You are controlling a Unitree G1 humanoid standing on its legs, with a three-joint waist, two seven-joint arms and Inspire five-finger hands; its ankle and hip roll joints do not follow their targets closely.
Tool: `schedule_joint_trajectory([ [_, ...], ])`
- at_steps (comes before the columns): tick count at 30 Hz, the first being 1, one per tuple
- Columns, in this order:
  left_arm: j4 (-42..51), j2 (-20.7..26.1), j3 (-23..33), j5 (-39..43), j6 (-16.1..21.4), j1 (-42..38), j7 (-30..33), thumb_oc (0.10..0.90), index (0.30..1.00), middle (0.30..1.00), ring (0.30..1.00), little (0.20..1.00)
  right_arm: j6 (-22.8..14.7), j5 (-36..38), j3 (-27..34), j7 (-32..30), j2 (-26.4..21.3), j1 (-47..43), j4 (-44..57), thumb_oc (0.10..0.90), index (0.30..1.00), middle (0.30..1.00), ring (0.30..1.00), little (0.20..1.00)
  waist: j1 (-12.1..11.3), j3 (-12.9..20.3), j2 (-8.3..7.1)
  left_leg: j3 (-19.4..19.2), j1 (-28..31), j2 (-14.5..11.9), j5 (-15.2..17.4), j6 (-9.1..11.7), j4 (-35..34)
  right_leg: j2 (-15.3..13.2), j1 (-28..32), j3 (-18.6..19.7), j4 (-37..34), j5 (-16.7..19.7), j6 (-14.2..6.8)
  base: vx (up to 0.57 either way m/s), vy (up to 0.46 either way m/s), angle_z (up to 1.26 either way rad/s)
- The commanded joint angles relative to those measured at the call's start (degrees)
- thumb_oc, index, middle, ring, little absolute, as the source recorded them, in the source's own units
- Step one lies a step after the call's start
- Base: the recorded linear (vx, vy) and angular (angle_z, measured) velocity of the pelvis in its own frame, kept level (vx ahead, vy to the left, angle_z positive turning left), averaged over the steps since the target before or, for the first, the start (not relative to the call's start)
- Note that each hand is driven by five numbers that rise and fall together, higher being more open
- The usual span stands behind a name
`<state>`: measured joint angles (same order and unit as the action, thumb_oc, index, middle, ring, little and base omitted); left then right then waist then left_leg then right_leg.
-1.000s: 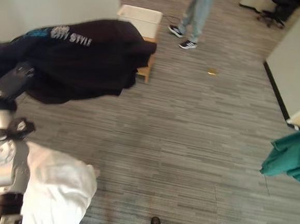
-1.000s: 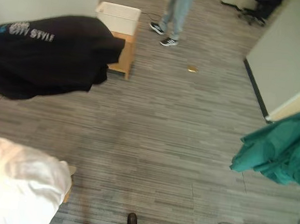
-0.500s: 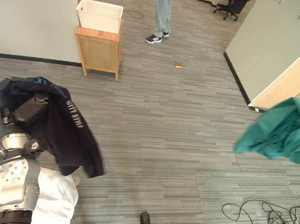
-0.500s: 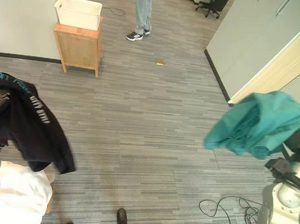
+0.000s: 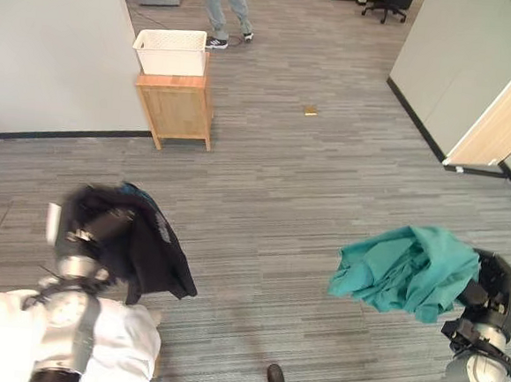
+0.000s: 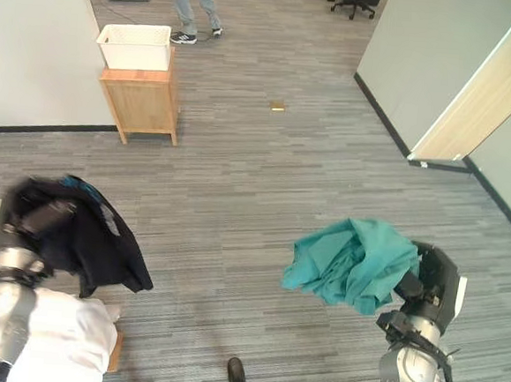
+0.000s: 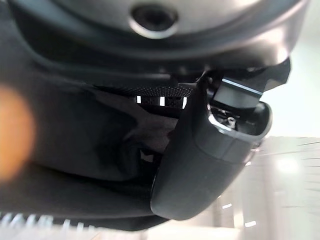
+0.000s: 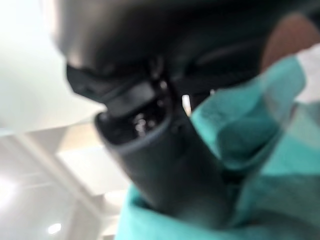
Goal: Pick up bed clothes into laundry basket.
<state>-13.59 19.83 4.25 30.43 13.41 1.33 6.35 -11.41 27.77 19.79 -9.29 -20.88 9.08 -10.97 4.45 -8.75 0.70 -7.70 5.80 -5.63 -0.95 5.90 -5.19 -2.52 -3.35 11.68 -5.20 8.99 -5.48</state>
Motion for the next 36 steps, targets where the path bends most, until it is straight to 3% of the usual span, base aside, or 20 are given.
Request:
schedule_joint_trajectory([
  [1,4.19,5.45,1.93,0.73,5.73,-5.04,-2.43,0.4,0.3,0.3,0.3,0.3,-5.19,-0.33,3.27,1.0,-6.92,-5.72,7.24,0.4,0.3,0.3,0.3,0.3,-0.57,1.78,0.71,3.47,-4.46,4.98,1.19,-3.6,2.37,1.14,-2.41,-0.57,8.6,-11.46,-1.49,0.07,-0.046,-0.03],
  [8,3.43,8.04,-3.27,2.81,5.94,-10.65,-2.84,0.4,0.3,0.3,0.3,0.3,-4.99,0.33,-5.24,2.43,-12.25,-15.38,7.35,0.4,0.3,0.3,0.3,0.3,-2.15,2.85,1.05,4.54,-2.78,4.58,1.04,-3.29,1.72,1.12,0.38,-2.02,8.56,-12.71,-0.48,0.06,-0.044,0.07],
  [11,1.43,12.62,-7.07,5.33,6.79,-18.84,-2.62,0.4,0.3,0.3,0.3,0.3,-4.71,2.12,-11.96,3.27,-18.41,-24.54,6.43,0.4,0.3,0.3,0.3,0.3,-2.96,3.18,0.91,5.05,-2.22,4.49,0.76,-3.05,1.39,0.98,1.22,-2.66,8.57,-12.92,-0.68,0.03,-0.029,0.26],
  [15,1.41,15.87,-8.89,8.63,8.59,-25.11,-2.06,0.4,0.3,0.3,0.3,0.3,-5.49,4.74,-15.55,3.36,-21.42,-31.19,6.94,0.4,0.3,0.3,0.3,0.3,-3.48,3.76,0.74,5.28,-1.88,4.54,0.65,-2.93,0.94,0.75,1.91,-3.01,7.87,-12.79,-1.04,0.03,-0.012,0.13],
  [27,4.15,17.24,-5.08,7.76,9.44,-22.92,-1.17,0.4,0.3,0.3,0.3,0.3,-5.33,3.82,-14.23,3.73,-19.3,-29.23,10.27,0.4,0.3,0.3,0.3,0.3,-3.68,3.8,0.6,4.91,-1.91,4.58,1.25,-3.19,0.96,0.49,1.92,-2.6,7.3,-12.56,-1.26,0.02,0.009,0.0],
  [28,4.55,14.91,-1.29,6.14,9.07,-17.88,-0.15,0.4,0.3,0.3,0.3,0.3,-4.99,1.99,-10.72,3.04,-16.3,-24.02,11.12,0.4,0.3,0.3,0.3,0.3,-3.36,3.16,0.51,4.56,-2.26,4.83,1.55,-3.5,1.25,0.28,1.48,-1.99,7.31,-12.07,-1.38,0.08,0.064,-0.01],
  [36,4.92,5.86,6.2,4.63,8.09,-5.69,2.7,0.4,0.3,0.3,0.3,0.3,-5.01,1.17,-4.75,1.29,-7.08,-14.4,12.7,0.4,0.3,0.3,0.3,0.3,-3.4,2.48,-0.29,3.92,-3.67,5.35,3.34,-4.48,2.24,-0.23,0.22,-0.26,6.54,-11.88,-1.7,0.05,0.043,-0.09],
])
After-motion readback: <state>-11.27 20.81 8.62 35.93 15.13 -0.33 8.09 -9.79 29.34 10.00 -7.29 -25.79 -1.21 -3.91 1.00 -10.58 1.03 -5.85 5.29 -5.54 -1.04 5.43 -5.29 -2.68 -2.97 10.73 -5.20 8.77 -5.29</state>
